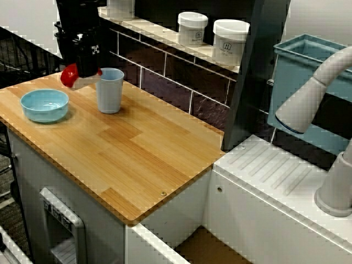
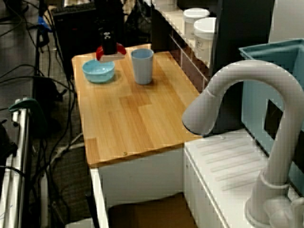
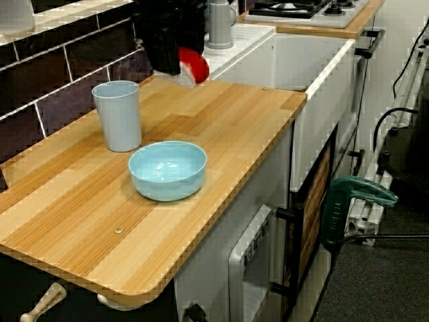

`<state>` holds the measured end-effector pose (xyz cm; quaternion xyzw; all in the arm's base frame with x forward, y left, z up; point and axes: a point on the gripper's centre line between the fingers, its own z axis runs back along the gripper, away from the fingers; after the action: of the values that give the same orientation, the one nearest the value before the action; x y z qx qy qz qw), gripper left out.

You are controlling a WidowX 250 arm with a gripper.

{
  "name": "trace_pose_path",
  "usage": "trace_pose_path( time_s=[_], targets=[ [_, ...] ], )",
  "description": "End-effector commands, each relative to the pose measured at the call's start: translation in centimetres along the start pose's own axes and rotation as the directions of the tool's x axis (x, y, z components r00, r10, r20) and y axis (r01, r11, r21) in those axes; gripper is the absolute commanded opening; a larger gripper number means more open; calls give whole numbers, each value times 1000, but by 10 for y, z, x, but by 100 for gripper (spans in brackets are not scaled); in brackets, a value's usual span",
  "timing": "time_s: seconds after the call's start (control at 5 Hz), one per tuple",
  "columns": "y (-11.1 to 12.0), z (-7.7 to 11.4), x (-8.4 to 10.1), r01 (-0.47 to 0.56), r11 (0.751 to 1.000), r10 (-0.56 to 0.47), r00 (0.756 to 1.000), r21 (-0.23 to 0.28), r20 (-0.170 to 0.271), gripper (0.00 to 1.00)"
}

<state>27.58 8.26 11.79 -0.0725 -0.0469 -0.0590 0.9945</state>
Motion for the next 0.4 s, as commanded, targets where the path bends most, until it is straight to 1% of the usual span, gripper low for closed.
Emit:
trace_pose_path(
  time_s=[0.0, 0.2],
  targets=[
    [-35, 2, 1, 29, 999, -31, 997, 31, 68, 0],
    [-47, -1, 8, 34, 999, -36, 996, 26, 82, 0]
  ],
)
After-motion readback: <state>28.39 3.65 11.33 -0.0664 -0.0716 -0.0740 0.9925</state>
